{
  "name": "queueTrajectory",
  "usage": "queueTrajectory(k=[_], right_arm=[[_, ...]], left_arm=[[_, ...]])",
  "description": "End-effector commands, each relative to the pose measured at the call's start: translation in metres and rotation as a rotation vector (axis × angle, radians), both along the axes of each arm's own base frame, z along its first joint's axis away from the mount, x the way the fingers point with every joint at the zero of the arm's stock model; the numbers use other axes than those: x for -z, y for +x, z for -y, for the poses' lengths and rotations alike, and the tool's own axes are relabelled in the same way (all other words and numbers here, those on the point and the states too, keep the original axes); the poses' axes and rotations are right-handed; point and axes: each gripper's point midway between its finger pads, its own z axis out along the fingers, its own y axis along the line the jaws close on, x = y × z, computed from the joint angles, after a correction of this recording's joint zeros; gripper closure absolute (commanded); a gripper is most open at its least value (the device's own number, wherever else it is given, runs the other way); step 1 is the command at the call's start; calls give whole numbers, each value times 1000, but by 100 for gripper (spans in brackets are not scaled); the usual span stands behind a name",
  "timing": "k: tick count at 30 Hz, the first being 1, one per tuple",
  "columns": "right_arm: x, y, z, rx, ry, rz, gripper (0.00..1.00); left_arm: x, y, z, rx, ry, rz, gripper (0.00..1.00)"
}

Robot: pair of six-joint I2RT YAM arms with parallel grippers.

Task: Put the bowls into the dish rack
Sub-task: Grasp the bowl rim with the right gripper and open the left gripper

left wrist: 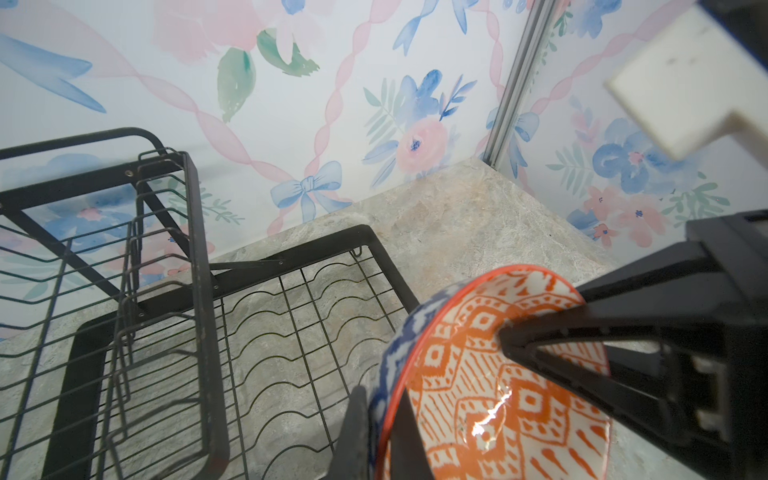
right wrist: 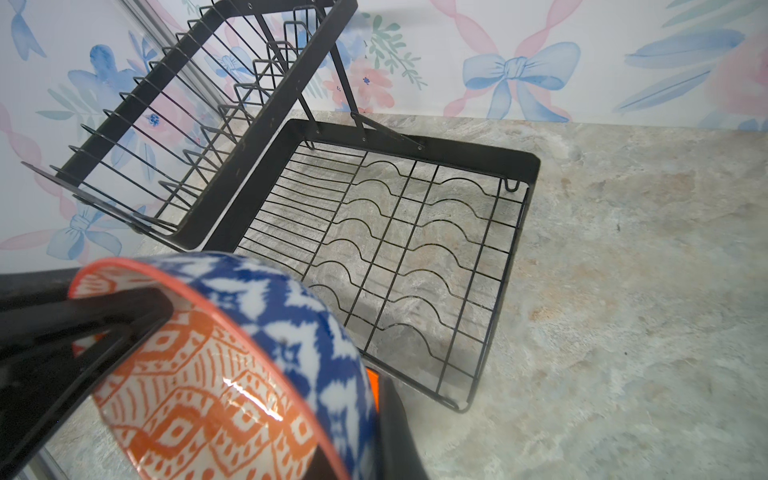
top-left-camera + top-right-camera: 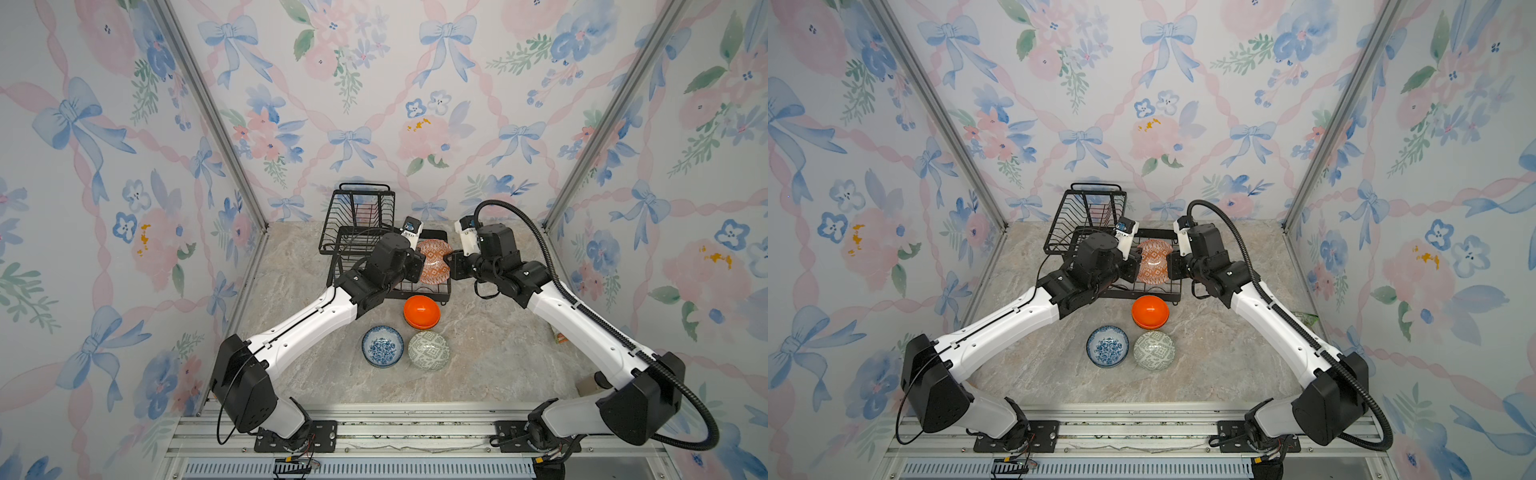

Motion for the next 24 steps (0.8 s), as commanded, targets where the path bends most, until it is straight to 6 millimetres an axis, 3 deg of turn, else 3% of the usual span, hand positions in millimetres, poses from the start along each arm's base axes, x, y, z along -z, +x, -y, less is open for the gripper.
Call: queueTrajectory(k=[1, 7, 14, 24], right_arm=[[-14, -8, -2, -24, 29, 30, 100], [-10, -8, 2, -8, 0, 38, 100], [-9, 2, 6, 1, -55, 82, 100], [-6, 30, 6, 46, -224, 196, 100]], left_arm=[[-24, -13, 3, 56, -70, 44, 77], [-26, -19, -18, 21, -67, 57, 38], [-15, -25, -62, -63, -59, 35, 4], [33, -43, -146, -264, 7, -61, 2]])
